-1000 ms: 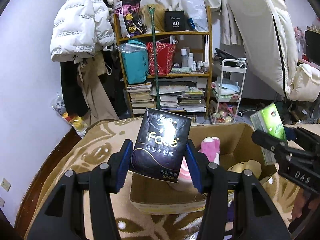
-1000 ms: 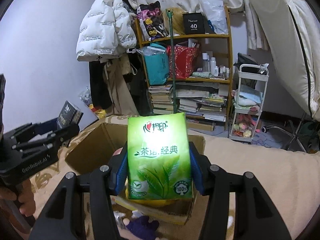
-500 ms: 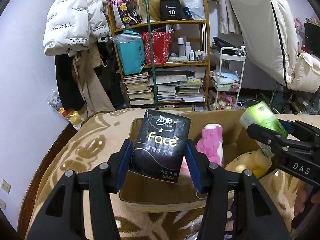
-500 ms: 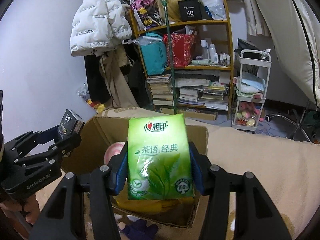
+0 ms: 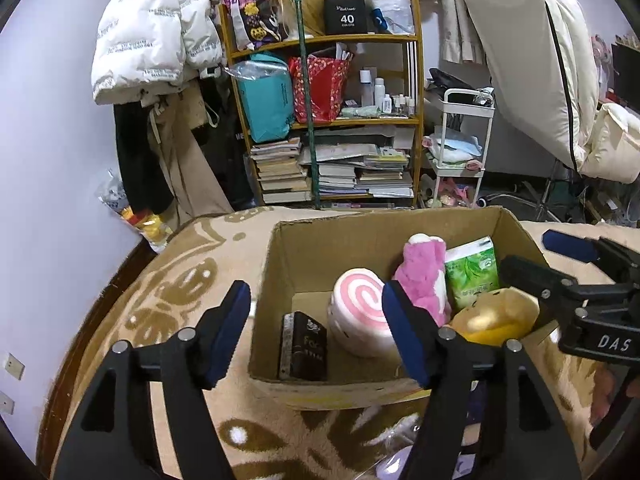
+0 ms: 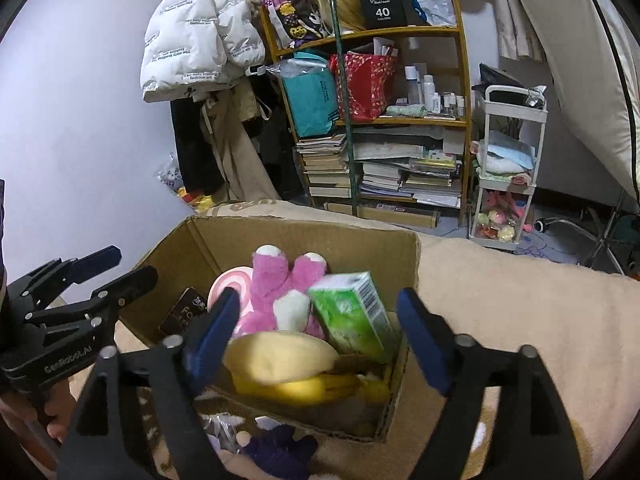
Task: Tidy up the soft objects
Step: 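Release the black tissue pack into the box while the right tool drops the green pack in, then lower the left tool to the clear zip bag while the right tool lowers to the purple doll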
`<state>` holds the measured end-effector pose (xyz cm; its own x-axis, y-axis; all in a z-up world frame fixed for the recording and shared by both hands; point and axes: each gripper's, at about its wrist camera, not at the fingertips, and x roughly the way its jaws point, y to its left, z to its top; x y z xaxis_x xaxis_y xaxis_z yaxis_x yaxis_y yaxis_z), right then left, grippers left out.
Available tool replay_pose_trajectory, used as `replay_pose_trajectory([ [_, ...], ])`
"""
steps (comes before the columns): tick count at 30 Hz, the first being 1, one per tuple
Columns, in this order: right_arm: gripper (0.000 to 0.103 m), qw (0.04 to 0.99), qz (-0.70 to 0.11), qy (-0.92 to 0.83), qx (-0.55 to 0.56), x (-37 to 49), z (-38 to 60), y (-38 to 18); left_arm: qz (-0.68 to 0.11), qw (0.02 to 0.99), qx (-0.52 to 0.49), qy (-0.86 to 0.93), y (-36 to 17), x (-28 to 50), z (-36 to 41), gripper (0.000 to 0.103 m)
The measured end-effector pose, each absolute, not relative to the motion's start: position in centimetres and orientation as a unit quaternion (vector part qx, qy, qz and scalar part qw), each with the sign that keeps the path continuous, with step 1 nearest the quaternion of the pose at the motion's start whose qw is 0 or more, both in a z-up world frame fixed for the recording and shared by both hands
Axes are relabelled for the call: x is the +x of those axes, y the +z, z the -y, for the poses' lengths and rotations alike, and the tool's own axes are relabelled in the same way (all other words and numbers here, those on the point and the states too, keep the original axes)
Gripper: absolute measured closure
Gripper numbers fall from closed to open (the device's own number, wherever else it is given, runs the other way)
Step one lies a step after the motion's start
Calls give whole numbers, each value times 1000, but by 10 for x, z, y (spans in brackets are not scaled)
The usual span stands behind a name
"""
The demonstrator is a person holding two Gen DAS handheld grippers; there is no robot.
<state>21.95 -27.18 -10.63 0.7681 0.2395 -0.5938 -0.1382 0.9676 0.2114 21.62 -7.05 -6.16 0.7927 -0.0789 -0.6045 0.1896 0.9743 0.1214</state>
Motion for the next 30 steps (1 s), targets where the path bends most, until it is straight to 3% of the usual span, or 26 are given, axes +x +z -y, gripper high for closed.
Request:
replay_pose_trajectory([
  [4,1,940,-319,91,80,211,275,-102,-313,945,76,-63,-54,208,64,26],
  [8,0,941,-314,91,87,201,279,-94,-301,949,72,-51,-45,197,56,14],
  [16,0,945,-308,79,74,176,281,-75,-312,947,55,-52,-29,178,45,5],
  [30,0,947,-308,73,58,127,273,-51,-327,942,61,-42,-19,130,35,4],
])
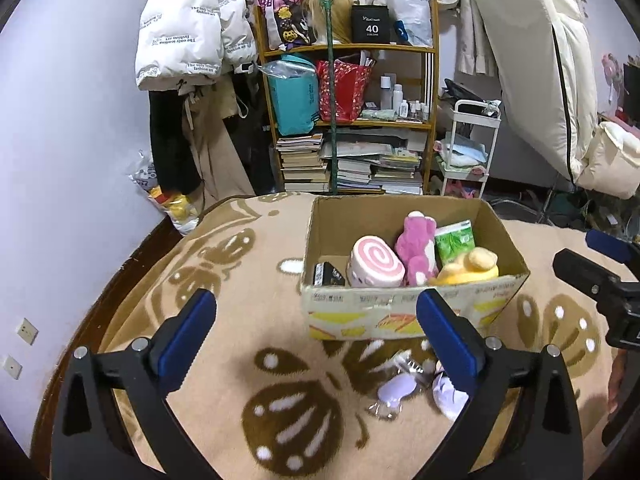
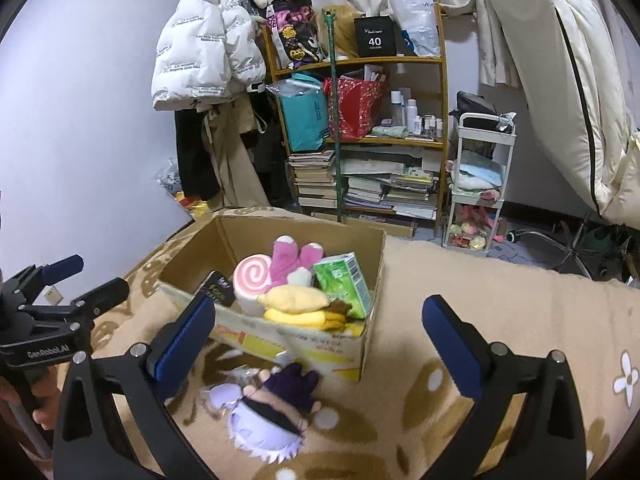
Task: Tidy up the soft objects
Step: 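Lower the left tool to the clear zip bag while the right tool lowers to the purple doll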
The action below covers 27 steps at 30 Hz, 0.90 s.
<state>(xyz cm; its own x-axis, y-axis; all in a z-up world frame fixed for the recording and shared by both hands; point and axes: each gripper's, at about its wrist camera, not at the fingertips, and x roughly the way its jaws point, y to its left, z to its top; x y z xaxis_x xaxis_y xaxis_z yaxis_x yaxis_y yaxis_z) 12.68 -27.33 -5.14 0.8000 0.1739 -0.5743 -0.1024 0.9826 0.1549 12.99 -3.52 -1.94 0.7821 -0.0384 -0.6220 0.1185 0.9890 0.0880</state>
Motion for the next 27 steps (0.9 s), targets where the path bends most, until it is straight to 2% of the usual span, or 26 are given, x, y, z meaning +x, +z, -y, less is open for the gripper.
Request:
replay_pose_trajectory([
  [11,0,949,-302,74,47,90,261,-55,-343,936,66,-48,-22,105,27,4],
  [27,0,946,-315,68,29,85,249,-82,-377,922,62,-63,-49,118,23,4],
])
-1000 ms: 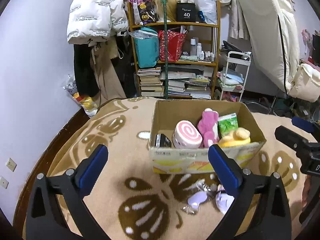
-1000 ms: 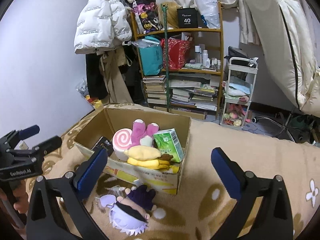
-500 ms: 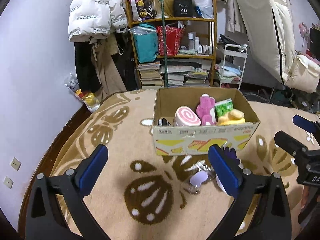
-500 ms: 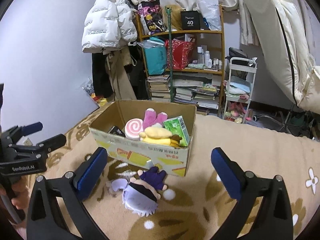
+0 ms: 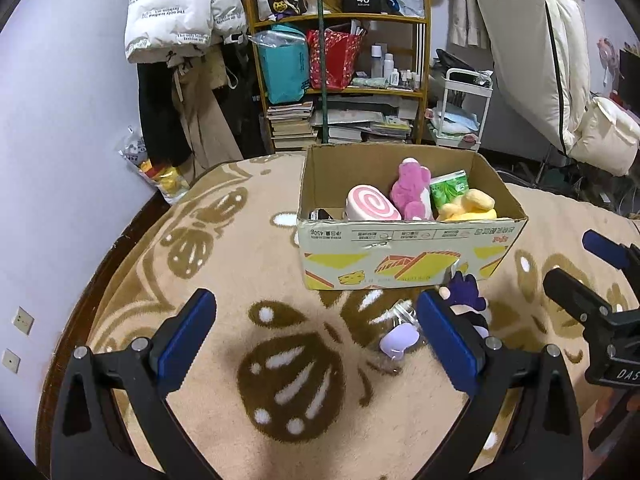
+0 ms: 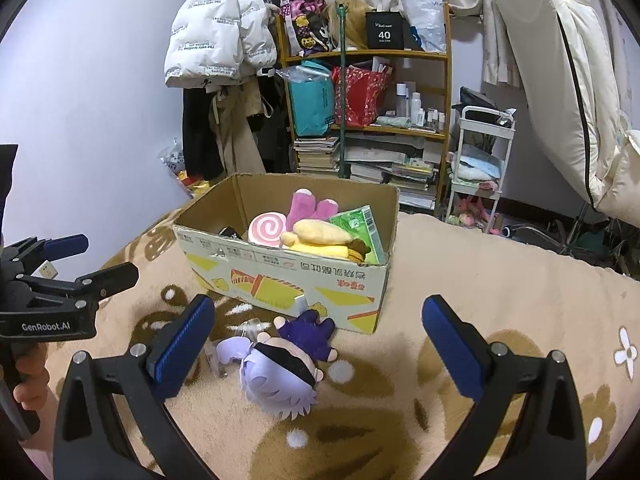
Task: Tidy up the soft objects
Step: 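Lower the left tool to the clear zip bag while the right tool lowers to the purple doll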
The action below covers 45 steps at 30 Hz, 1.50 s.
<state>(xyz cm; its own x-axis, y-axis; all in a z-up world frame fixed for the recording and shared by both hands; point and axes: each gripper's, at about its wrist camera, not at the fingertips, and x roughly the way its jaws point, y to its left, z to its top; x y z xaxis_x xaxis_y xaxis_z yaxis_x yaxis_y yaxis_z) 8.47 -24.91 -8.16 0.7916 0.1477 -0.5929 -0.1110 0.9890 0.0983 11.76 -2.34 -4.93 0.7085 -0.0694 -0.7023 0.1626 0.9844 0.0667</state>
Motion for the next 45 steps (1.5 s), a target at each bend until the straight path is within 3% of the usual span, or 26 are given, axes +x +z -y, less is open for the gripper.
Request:
replay_pose_trajectory([
  [30,0,924,-374,69,46,119,252,-132,-454,884,68,-85,-97,170,37,4],
  [45,0,902,-419,81,69,136,250,-157,-505,855,21,-115,-126,194,33,4],
])
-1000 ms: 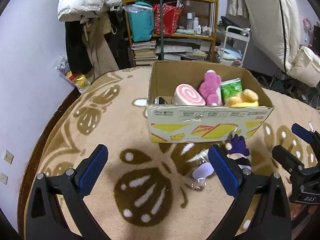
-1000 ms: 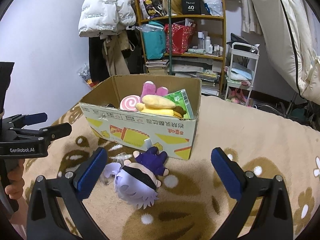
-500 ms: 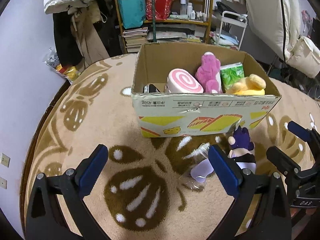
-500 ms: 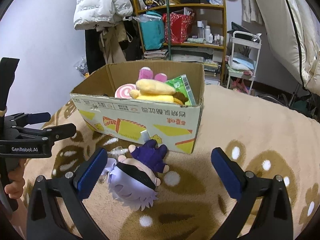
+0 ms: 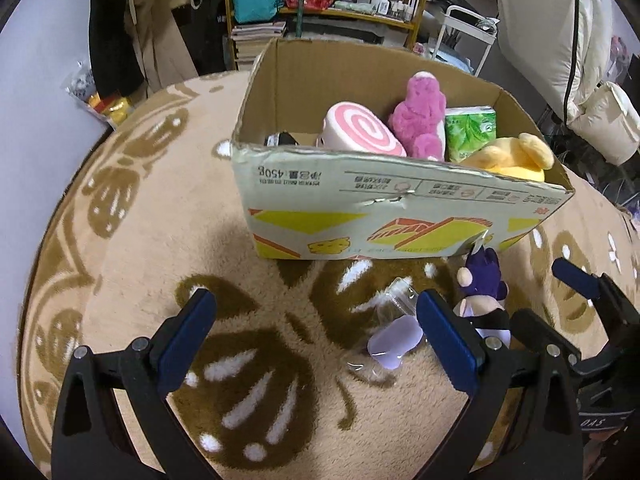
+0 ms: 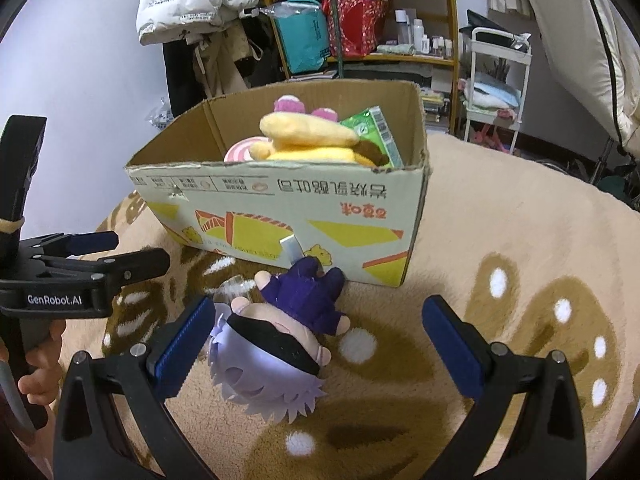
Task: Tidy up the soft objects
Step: 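Lower the left tool to the clear zip bag while the right tool lowers to the purple doll, then grasp the clear zip bag with the left tool while the right tool grasps the purple-haired doll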
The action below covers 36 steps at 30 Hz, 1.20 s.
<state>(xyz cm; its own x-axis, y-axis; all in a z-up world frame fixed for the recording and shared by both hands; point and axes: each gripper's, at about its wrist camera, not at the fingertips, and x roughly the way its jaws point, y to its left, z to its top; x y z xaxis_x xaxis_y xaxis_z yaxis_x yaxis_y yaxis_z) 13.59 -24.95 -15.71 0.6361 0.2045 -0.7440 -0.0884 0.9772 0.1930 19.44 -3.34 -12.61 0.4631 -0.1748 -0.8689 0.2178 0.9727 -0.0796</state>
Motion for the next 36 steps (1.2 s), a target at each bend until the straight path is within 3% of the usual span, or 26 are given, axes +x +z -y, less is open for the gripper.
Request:
replay_pose_trajectory([
  [20,0,858,-493,132,60,146,227,-200,-577,798,21,-171,-168,215,48,4],
  [25,32,843,-505,172,63,145,216,-205,-587,790,39,-175,-176,214,52,4],
  [27,41,838,-508,189,53,143,209,-205,-590,788,37,-173,-180,214,51,4],
  [36,41,842,-512,171,25,141,203,-201,-600,777,30,-187,-191,216,51,4],
])
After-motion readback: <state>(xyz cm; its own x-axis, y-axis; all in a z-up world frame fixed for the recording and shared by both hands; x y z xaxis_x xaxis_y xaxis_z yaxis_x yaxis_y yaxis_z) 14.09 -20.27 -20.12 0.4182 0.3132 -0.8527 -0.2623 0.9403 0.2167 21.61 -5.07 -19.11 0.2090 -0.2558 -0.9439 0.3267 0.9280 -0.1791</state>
